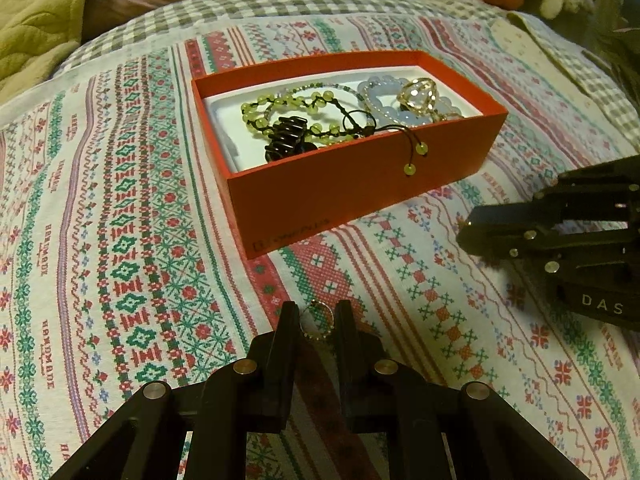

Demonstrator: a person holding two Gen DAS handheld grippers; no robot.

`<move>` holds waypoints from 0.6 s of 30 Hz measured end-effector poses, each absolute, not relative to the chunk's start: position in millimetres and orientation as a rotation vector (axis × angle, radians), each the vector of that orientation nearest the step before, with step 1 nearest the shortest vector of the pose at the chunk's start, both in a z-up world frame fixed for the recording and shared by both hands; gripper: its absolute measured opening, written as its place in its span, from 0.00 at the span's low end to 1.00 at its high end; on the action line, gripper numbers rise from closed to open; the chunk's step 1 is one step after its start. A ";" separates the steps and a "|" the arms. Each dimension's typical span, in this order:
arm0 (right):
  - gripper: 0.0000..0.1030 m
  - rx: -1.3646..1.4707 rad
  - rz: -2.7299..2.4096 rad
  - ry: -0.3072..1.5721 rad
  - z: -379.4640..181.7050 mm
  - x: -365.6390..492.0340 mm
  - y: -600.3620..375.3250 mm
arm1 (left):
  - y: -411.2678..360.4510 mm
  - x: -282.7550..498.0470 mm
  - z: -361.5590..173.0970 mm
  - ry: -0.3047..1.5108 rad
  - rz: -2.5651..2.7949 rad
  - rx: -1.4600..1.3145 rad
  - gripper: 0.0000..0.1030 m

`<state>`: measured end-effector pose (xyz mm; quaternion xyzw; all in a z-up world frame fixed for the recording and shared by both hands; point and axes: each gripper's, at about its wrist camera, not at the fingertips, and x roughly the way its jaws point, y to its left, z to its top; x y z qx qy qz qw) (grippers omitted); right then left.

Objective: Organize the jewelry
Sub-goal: 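Carry both earrings over the red box with both grippers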

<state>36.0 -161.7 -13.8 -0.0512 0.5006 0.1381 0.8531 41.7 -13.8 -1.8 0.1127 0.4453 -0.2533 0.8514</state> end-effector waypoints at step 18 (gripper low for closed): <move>0.08 -0.051 0.302 1.026 21.2 27.2 -165.4 | -16.4 44.3 38.5 0.856 -0.539 0.191 0.12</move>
